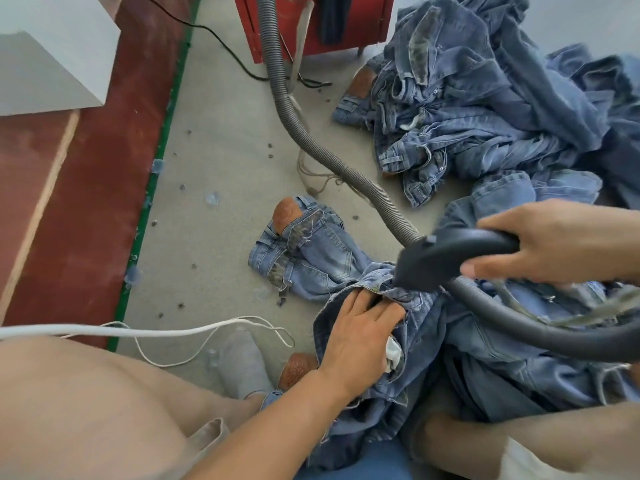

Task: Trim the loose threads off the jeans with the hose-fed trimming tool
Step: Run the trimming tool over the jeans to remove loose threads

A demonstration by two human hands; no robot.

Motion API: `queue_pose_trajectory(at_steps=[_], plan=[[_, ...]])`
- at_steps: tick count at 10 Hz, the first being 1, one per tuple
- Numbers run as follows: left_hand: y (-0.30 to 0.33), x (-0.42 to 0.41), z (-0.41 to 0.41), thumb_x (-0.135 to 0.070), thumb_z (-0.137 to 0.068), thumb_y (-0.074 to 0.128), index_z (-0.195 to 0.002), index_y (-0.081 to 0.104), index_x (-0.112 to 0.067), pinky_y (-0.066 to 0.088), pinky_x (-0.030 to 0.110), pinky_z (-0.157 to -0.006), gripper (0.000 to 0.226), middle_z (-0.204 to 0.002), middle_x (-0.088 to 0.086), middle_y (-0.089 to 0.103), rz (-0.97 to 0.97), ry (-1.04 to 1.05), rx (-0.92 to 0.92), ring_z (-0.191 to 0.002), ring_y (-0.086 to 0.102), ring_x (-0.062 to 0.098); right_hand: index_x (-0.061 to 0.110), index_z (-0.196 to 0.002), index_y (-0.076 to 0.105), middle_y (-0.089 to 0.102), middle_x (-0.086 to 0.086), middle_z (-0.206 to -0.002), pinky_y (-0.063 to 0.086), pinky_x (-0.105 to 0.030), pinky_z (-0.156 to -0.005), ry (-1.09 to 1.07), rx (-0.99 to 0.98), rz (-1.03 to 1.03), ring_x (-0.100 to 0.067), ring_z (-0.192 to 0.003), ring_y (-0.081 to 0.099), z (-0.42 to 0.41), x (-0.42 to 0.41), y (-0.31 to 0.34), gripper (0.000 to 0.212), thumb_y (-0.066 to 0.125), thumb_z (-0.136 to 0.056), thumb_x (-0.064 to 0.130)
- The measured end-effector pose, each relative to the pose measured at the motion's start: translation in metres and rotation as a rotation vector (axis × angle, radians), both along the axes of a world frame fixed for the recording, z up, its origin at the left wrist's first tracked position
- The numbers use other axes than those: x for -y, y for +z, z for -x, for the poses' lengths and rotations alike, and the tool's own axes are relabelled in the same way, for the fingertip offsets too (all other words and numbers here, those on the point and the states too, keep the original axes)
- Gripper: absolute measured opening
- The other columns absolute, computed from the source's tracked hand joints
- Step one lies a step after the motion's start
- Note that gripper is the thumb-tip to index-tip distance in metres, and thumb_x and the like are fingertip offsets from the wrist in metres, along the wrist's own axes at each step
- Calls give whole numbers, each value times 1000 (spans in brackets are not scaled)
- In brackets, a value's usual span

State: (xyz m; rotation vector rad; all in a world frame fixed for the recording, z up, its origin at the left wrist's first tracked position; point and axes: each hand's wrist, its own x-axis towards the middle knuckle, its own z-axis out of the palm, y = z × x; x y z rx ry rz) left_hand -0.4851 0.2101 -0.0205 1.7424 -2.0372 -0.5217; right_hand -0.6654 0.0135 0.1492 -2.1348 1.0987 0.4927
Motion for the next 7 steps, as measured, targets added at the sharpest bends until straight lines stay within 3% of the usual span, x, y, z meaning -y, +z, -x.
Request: queue_pose_trajectory(at_steps=[1,2,3,4,5,6,7], plan=[[-1,-2,4,-1,-63,68,-116,60,-21,27,38,-110,57,-109,-4,70,6,-56,72,-112,45,27,55,-91,54,67,26,-67,41,-14,-46,83,-28,10,3,-54,64,-14,-15,-12,41,49,-71,90],[1,-3,8,-8,-72,65,-128,59,-21,26,39,-118,58,-123,-5,67,0,-135,150,-129,44,29,58,-92,51,61,39,-73,39,-22,-50,73,20,120,14,-64,59,-28,-16,-17,40,45,-70,91],[3,-6,18,-14,-76,68,-115,60,-19,34,30,-109,40,-117,-1,63,-192,-104,-134,-121,48,23,62,-93,52,60,41,-75,42,-26,-52,-27,97,181,16,-64,59,-25,-4,-14,45,40,-66,96],[25,-3,39,-44,-89,65,-100,64,-20,52,23,-82,26,-104,-2,66,-728,508,-1257,-94,64,12,57,-92,55,64,31,-64,44,-24,-49,-76,150,253,7,-48,61,-17,3,-17,61,33,-64,106],[14,7,50,-82,-92,37,-116,76,-16,60,35,-81,80,-111,10,77,-956,956,-1874,-96,76,23,58,-93,55,62,32,-60,41,-22,-45,-59,128,317,8,-46,60,-13,5,-24,71,24,-58,112],[5,13,44,-65,-102,42,-131,65,-15,63,37,-62,63,-108,13,78,-1047,1127,-1756,-87,78,28,57,-92,54,63,28,-58,44,-24,-44,-56,70,290,2,-40,59,-13,4,-30,73,25,-55,113],[-10,12,47,-31,-108,45,-156,29,-14,58,41,-96,53,-146,14,53,-1010,1099,-1243,-120,64,30,59,-92,53,64,27,-60,45,-24,-44,-27,13,198,0,-39,60,-20,-2,-31,63,31,-60,110]])
